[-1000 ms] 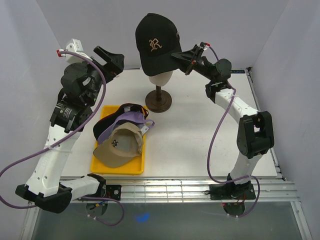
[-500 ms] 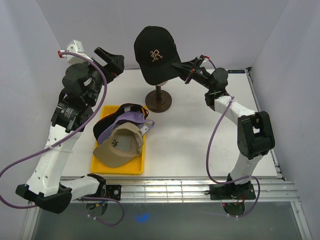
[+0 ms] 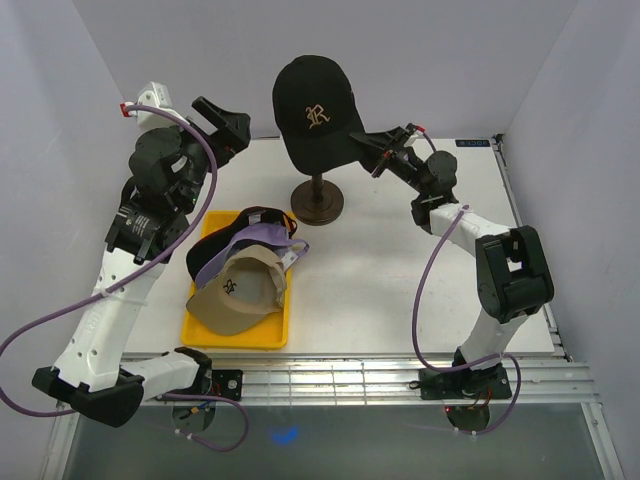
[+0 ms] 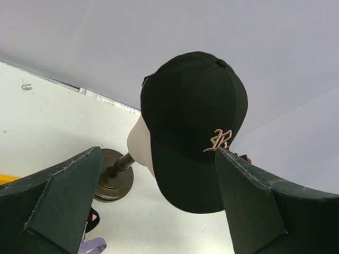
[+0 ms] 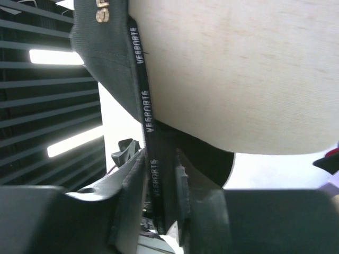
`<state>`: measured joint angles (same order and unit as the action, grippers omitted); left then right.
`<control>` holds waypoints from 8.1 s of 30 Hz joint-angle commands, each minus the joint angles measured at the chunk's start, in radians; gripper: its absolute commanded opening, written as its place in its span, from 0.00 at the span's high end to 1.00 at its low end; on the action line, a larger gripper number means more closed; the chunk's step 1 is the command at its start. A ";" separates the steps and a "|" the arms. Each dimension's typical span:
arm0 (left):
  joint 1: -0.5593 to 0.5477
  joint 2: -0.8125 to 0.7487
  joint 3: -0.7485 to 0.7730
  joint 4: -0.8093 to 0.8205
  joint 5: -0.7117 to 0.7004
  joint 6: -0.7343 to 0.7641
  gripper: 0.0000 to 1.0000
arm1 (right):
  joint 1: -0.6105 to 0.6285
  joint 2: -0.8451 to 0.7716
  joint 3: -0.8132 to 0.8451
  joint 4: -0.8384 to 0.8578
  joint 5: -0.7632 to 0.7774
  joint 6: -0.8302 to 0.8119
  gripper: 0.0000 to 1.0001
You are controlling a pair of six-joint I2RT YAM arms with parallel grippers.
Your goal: Stack the hats
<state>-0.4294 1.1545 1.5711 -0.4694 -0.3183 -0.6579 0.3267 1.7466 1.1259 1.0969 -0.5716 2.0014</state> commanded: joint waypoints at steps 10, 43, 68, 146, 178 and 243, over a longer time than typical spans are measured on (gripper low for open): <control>-0.002 -0.016 -0.016 0.003 -0.018 0.020 0.02 | -0.006 -0.041 -0.063 0.060 0.006 0.235 0.58; -0.002 0.010 -0.072 0.012 0.008 -0.009 0.03 | 0.012 -0.085 -0.233 -0.052 -0.014 -0.020 0.81; 0.000 0.017 -0.102 0.021 0.010 -0.006 0.02 | 0.025 -0.042 -0.175 -0.092 -0.034 -0.115 0.52; 0.001 -0.078 0.110 -0.519 -0.034 -0.039 0.27 | 0.911 0.045 0.603 -1.603 0.937 -1.734 0.27; 0.001 -0.144 0.073 -0.324 -0.024 -0.088 0.24 | 0.916 -0.326 0.309 -1.211 1.026 -1.791 0.92; 0.000 -0.176 -0.048 0.084 0.976 0.316 0.12 | 0.914 -0.490 0.709 -1.333 1.332 -1.949 0.92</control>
<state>-0.4286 0.9630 1.4765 -0.3172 0.6884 -0.4019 1.2385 1.2671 1.8065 -0.2661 0.7177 0.0593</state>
